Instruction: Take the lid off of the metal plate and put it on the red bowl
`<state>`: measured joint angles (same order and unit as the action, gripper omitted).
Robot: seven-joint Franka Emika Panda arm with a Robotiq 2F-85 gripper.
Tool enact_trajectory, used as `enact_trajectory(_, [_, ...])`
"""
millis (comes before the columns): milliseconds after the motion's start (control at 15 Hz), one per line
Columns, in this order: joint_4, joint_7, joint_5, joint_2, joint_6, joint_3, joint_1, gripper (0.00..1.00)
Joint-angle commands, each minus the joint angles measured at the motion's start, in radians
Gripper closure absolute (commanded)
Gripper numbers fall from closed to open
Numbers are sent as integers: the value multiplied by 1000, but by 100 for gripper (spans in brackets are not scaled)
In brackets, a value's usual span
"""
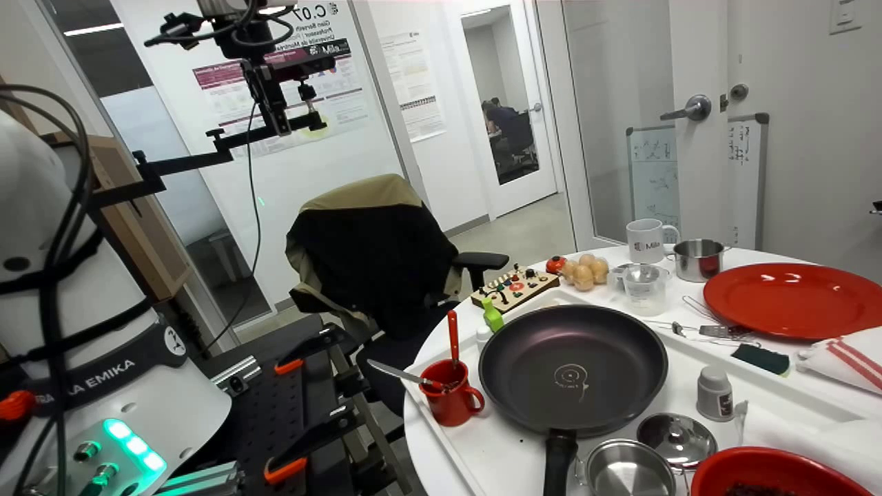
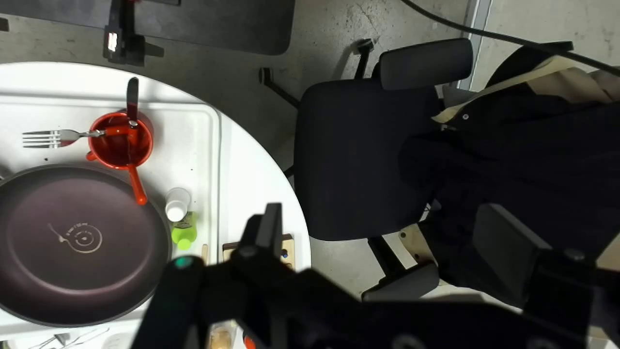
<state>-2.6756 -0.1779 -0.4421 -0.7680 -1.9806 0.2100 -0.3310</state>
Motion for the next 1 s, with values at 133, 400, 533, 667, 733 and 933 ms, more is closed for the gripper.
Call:
enact_trajectory(133, [-6, 24, 7, 15, 8, -11, 39, 0])
enact_trajectory(400, [-35, 44, 30, 35, -1, -47, 100, 0])
enact_trajectory(533, [-55, 56, 61, 48, -6, -68, 144, 0])
enact_trajectory(667, [-78, 58, 118, 61, -14, -84, 200, 0])
enact_trajectory(733, [-91, 56, 153, 67, -20, -95, 231, 0])
enact_trajectory(933, [-97, 50, 287, 106, -41, -125, 328, 0])
